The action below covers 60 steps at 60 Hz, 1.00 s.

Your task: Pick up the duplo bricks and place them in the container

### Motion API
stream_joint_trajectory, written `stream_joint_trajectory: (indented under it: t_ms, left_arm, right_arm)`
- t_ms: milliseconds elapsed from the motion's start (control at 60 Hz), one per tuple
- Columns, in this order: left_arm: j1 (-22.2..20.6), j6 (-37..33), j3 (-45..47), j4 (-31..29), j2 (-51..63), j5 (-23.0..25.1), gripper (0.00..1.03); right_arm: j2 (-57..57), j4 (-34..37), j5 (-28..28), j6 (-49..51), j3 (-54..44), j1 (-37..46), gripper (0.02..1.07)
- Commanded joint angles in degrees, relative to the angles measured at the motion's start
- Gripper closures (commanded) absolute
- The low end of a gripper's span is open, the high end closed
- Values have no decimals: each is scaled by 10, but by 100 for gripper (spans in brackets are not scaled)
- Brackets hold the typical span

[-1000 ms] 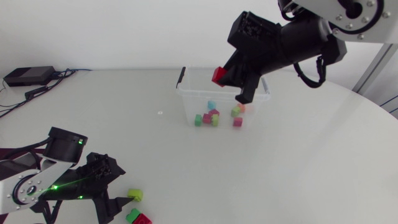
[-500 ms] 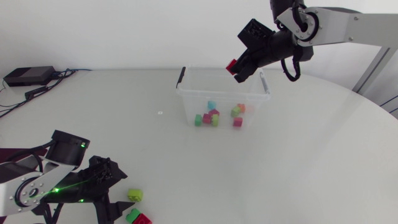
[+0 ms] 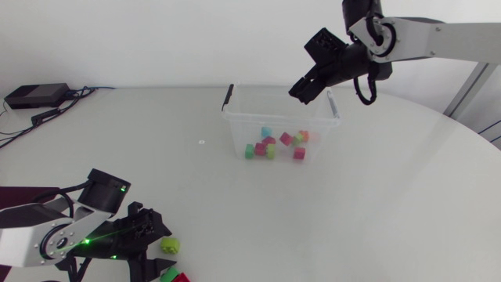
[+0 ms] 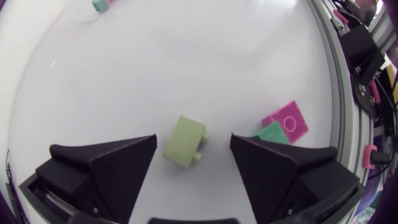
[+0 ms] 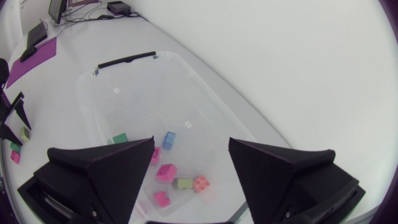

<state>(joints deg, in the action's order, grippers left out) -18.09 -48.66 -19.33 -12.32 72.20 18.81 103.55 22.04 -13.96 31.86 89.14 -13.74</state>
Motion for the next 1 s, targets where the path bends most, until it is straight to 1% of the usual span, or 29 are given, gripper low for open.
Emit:
stream_joint_trajectory:
  t_ms: [0,17,33,67,83,233,400,517,650,750,817,933,983]
  left_arm:
    - [-5,-15,7,7,19,6,58]
    - [-5,-15,5,9,22,6,66]
    - [-4,-15,5,9,22,6,68]
    - [-3,-15,3,11,25,6,82]
    - [-1,-15,2,12,25,7,84]
    - [2,-14,-7,6,21,10,86]
    - [23,-19,-43,-46,-18,25,87]
    - [38,-19,-83,-85,-41,41,87]
    - [45,-11,-135,-115,-56,58,87]
    - [46,18,-178,-115,-58,73,87]
    - [46,42,-208,-104,-51,83,87]
    - [32,93,-264,-66,-24,84,87]
    - [23,116,-284,-39,-9,84,87]
  right_arm:
    - [-55,-6,-9,-19,-25,4,6]
    - [-66,-6,-10,-20,-33,2,6]
    - [-73,-4,-10,-20,-38,0,6]
    - [-91,-3,-11,-20,-53,-4,6]
    - [-99,-3,-10,-20,-61,-7,6]
    - [-177,1,-10,-20,-143,-40,6]
    - [-268,4,-9,-33,-247,-66,6]
    - [-320,-8,-5,-41,-314,-57,6]
    - [-361,-28,-5,-43,-383,-18,6]
    - [-391,-40,-5,-43,-432,9,6]
    - [-413,-49,-5,-45,-463,23,6]
    - [-456,-67,-5,-57,-518,52,6]
    - [-478,-71,-5,-63,-539,66,6]
